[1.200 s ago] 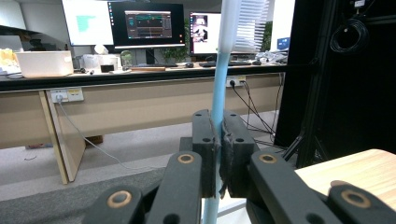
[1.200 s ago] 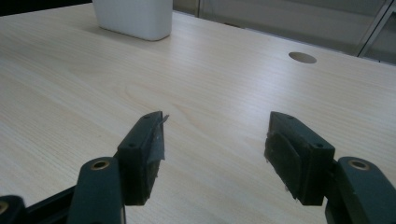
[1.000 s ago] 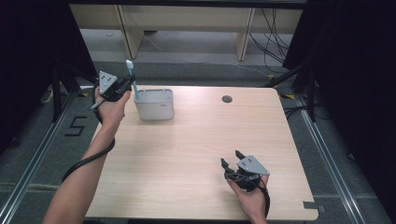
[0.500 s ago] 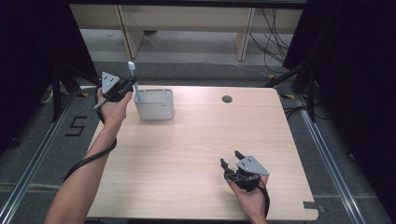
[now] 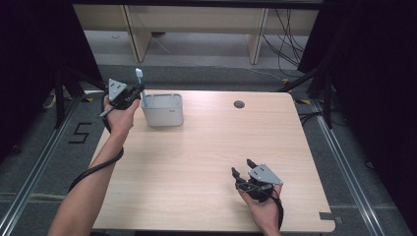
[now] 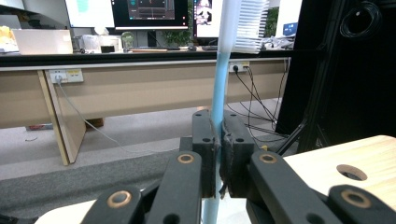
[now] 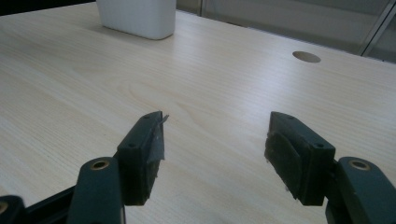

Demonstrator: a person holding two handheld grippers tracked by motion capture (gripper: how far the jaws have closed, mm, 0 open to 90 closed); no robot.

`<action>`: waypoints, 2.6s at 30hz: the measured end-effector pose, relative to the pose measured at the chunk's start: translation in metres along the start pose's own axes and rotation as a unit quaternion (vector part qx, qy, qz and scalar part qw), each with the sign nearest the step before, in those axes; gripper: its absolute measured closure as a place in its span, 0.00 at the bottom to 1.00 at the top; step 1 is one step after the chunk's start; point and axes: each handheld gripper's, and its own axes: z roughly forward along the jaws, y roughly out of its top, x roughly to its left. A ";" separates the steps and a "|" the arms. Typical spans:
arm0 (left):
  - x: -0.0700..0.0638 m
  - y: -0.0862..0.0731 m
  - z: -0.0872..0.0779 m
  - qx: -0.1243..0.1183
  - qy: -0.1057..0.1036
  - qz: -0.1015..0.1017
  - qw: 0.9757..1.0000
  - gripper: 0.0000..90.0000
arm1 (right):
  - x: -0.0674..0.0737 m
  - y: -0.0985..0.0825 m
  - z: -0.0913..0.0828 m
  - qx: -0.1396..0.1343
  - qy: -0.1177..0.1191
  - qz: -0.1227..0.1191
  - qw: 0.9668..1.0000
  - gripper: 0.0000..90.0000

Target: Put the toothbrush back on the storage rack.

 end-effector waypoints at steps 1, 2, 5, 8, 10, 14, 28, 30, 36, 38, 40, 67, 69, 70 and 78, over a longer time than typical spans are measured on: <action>0.001 -0.001 0.000 0.001 0.001 -0.001 1.000 0.94 | 0.000 0.000 0.000 -0.001 -0.002 -0.002 1.000 0.42; 0.001 -0.002 0.000 0.002 0.001 -0.001 1.000 0.94 | 0.001 0.000 0.000 0.002 0.001 0.005 1.000 0.42; 0.002 -0.004 0.001 0.006 0.001 -0.003 1.000 0.94 | 0.000 0.000 0.001 -0.001 0.000 0.002 1.000 0.42; 0.002 -0.006 0.001 0.010 0.002 -0.004 1.000 0.94 | 0.000 0.000 0.001 -0.001 0.000 -0.001 1.000 0.42; 0.003 -0.008 0.001 0.013 0.002 -0.004 1.000 0.94 | 0.002 -0.001 0.001 0.006 0.008 0.013 1.000 0.42; 0.002 -0.012 0.002 0.018 0.002 -0.010 1.000 0.94 | 0.002 0.000 0.000 0.008 0.006 0.013 1.000 0.42; -0.001 -0.022 0.005 0.037 0.004 -0.008 0.999 0.94 | 0.003 -0.001 0.000 0.007 0.003 0.020 1.000 0.42; -0.002 -0.023 0.006 0.041 0.005 -0.007 0.999 0.94 | 0.002 -0.001 0.000 0.008 0.003 0.020 1.000 0.42; -0.003 -0.025 0.007 0.051 0.009 -0.006 0.999 0.94 | 0.003 -0.001 0.000 0.009 0.003 0.023 1.000 0.42; -0.003 -0.026 0.007 0.054 0.010 -0.006 0.998 0.94 | 0.002 -0.001 0.000 0.010 0.005 0.019 1.000 0.42; -0.003 -0.027 0.007 0.056 0.012 -0.007 0.998 0.94 | 0.002 -0.001 0.000 0.011 0.006 0.020 1.000 0.42; -0.001 -0.045 0.005 0.100 0.022 -0.024 0.994 0.94 | 0.001 -0.002 0.002 0.005 0.004 -0.001 1.000 0.42; -0.001 -0.046 0.005 0.105 0.022 -0.025 0.994 0.94 | 0.001 -0.002 0.002 0.008 0.005 0.003 1.000 0.42; -0.001 -0.046 0.005 0.107 0.022 -0.025 0.994 0.94 | 0.002 -0.002 0.002 0.011 0.010 0.008 1.000 0.42; -0.001 -0.048 0.005 0.115 0.022 -0.029 0.993 0.94 | 0.002 -0.002 0.002 0.011 0.009 0.006 1.000 0.42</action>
